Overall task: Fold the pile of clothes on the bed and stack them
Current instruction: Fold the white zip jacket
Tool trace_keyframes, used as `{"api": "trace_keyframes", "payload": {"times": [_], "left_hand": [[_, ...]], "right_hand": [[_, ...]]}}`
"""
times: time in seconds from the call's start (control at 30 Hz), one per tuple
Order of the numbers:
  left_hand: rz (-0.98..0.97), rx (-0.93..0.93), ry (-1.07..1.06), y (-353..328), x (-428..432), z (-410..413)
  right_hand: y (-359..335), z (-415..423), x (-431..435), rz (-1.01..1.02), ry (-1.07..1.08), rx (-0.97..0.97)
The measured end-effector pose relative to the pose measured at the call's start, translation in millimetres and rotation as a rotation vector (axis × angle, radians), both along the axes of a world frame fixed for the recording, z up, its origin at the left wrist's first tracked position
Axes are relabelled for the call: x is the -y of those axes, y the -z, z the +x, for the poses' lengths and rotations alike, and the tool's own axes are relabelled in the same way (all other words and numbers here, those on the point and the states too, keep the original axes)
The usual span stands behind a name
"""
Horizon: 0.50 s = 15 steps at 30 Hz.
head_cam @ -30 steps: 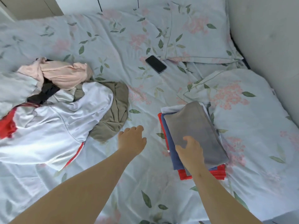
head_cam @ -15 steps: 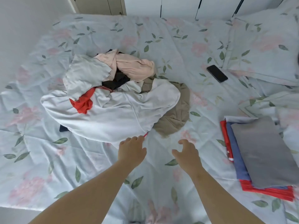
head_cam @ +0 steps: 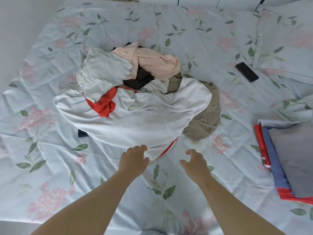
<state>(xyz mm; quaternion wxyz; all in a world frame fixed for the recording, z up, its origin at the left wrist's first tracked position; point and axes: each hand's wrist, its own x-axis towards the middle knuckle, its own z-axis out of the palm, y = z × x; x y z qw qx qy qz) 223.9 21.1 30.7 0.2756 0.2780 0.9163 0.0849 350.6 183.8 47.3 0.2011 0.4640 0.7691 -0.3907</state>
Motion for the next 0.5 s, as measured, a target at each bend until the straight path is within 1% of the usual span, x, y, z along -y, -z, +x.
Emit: {"api": "trace_keyframes", "payload": {"times": [0.1,0.2,0.27,0.4,0.43,0.5], "left_hand": [[-0.004,0.020,0.014,18.5,-6.7,-18.4],[-0.014,0.036,0.022,43.1,-12.9,-35.6],[-0.021,0.047,0.025,60.4,-14.9,-45.9],[-0.009,0.068,-0.015,89.6,-13.3,-63.5],[-0.004,0.072,-0.033,93.9,-11.6,-66.0],[0.010,0.074,-0.060,98.5,-7.1,-69.5]], "right_hand": [[23.1,-19.1,-9.4,-0.033,0.045,0.001],[54.6,-45.7,-23.2,-0.106,0.161,-0.030],[74.9,-65.8,-32.6,-0.205,0.336,-0.053],[109.8,-104.2,-55.3,-0.440,0.786,-0.081],[114.4,-111.0,-59.7,-0.473,0.854,-0.066],[120.4,-121.3,-66.9,-0.506,0.916,-0.070]]}}
